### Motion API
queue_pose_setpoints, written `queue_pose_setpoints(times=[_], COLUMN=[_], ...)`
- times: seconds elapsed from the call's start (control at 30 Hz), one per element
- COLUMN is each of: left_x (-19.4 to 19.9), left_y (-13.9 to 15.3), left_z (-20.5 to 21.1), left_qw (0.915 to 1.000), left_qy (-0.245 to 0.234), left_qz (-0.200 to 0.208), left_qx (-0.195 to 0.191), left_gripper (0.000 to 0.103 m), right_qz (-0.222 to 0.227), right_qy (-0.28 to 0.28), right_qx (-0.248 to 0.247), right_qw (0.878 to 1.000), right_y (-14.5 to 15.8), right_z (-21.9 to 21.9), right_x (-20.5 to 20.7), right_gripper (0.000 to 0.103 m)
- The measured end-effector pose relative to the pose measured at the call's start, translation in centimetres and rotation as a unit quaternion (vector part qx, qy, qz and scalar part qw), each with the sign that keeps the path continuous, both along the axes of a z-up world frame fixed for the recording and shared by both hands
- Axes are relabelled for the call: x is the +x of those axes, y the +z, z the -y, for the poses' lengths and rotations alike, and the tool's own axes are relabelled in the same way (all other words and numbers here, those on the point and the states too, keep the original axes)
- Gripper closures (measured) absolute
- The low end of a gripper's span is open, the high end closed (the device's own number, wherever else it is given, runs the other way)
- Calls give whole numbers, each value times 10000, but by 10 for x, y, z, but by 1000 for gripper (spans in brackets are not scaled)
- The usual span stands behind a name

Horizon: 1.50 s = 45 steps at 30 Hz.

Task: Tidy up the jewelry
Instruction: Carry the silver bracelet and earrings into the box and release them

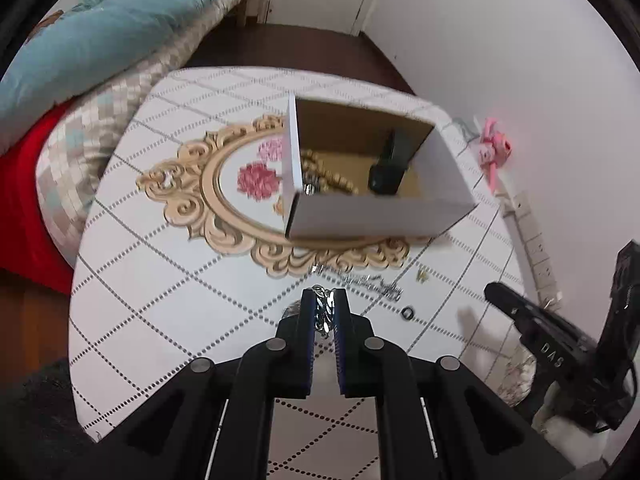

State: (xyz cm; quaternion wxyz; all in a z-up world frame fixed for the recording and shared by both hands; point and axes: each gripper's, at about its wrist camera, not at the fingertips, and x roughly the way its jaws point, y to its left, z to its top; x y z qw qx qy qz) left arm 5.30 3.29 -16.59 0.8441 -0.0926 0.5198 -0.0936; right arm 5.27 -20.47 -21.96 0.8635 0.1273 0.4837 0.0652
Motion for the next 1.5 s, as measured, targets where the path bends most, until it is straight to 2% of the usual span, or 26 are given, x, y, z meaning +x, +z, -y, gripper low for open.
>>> queue_pose_setpoints(times=[0.27, 0.43, 0.57, 0.73, 0.9, 0.93, 0.97, 1.0, 1.03, 1.07, 1.1, 1.23, 1.27, 1.3, 1.33, 1.4, 1.47, 1.5], left_x=[21, 56, 91, 134, 166, 171, 175, 178, 180, 181, 180, 173, 171, 167, 162, 154, 145, 142], left_y=[61, 92, 93, 73, 56, 53, 50, 48, 48, 48, 48, 46, 44, 42, 38, 32, 23, 19], left_z=[4, 12, 19, 25, 31, 30, 29, 27, 26, 25, 23, 18, 18, 17, 16, 14, 10, 10], left_qw=[9978, 9952, 9956, 9979, 9996, 9997, 9996, 9993, 9991, 9990, 9987, 9962, 9953, 9942, 9933, 9925, 9926, 9927], left_qy=[-92, -195, -268, -359, -193, -122, -86, -36, -19, 6, 63, 211, 235, 256, 273, 323, 360, 356], left_qz=[521, 827, 772, 419, 14, -83, -129, -170, -157, -116, -80, 41, 59, 83, 94, 79, -15, -29], left_qx=[-409, -492, -460, -336, 183, 219, 244, 337, 400, 442, 509, 847, 942, 1046, 1123, 1179, 1158, 1150], left_gripper=[97, 97, 97, 97, 91, 89, 86, 72, 52, 42, 28, 25, 22, 14, 8, 6, 1, 0], right_qz=[294, 465, 349, 16, -553, -660, -697, -717, -706, -668, -639, -556, -563, -581, -578, -570, -629, -670], right_qy=[149, 396, 591, 738, 922, 897, 877, 866, 831, 798, 788, 703, 673, 638, 628, 627, 629, 621], right_qx=[281, 434, 397, 287, -69, -116, -158, -198, -209, -214, -247, -640, -700, -791, -928, -1149, -1258, -1299], right_qw=[9991, 9972, 9969, 9969, 9942, 9937, 9936, 9935, 9938, 9943, 9945, 9939, 9937, 9931, 9920, 9898, 9881, 9873], right_y=[39, 70, 77, 69, 50, 47, 46, 46, 47, 50, 52, 58, 58, 57, 57, 54, 47, 44], right_z=[-1, -6, -13, -19, -26, -26, -25, -24, -22, -20, -18, -17, -17, -17, -18, -20, -22, -23], right_x=[15, 51, 87, 126, 159, 165, 167, 170, 172, 173, 173, 174, 173, 171, 169, 165, 160, 158], right_gripper=[94, 94, 94, 94, 93, 92, 85, 78, 63, 57, 57, 57, 55, 52, 45, 33, 14, 9])
